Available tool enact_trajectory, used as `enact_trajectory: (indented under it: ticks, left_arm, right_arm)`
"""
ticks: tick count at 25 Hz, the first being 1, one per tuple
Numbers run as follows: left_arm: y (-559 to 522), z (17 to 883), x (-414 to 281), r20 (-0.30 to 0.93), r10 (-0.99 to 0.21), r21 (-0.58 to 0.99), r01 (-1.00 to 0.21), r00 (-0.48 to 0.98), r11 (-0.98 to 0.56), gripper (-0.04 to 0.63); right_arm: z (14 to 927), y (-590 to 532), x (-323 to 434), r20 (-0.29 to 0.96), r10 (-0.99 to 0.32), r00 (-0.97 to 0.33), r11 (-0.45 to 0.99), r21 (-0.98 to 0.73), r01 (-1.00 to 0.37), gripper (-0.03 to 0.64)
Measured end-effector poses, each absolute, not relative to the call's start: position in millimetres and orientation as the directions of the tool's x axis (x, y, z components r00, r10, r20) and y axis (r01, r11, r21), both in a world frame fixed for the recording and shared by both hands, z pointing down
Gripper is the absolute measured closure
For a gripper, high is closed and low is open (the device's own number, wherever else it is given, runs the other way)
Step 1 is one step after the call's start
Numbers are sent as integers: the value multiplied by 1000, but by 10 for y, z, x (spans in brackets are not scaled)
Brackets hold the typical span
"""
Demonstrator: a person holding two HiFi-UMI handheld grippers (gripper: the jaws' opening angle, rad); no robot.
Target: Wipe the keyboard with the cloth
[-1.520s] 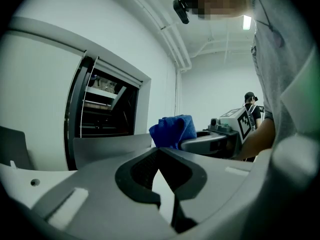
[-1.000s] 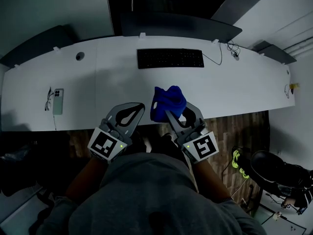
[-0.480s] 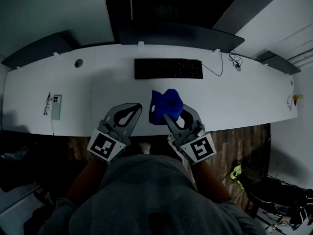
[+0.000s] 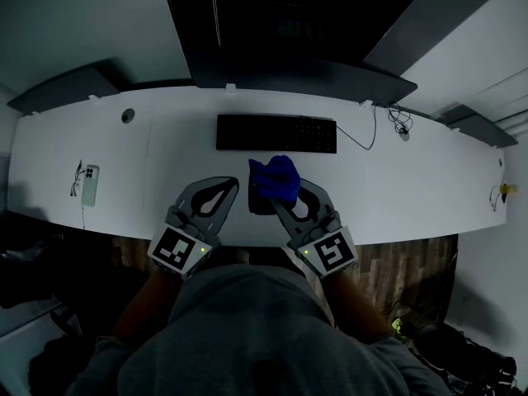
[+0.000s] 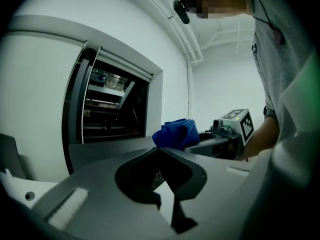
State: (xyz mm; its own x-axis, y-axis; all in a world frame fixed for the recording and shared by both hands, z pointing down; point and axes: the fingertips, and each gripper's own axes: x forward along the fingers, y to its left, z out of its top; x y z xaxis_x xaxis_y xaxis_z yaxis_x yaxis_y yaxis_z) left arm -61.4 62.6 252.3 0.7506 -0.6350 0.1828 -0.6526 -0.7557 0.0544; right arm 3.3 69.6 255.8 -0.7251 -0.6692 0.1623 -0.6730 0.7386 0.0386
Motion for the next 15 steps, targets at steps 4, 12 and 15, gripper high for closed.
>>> enact_trajectory:
  ticks: [4,12,15]
  left_arm:
    - [472,2563,-447,184,-667,40,-683,722,-729,588]
    - [331,2744,-236,208,-710,65,-733,673,-677,587]
    - [248,2819,-246,217,-723,67,-749,656,-659,586]
  right_arm:
    - [2660,517,227,184,-637,-749,766,37,-642,483]
    - [2882,321,356,199,-571,-797,814,5,-581,483]
    - [3021,165,364,234,-578,-781,798,-35,-601,483]
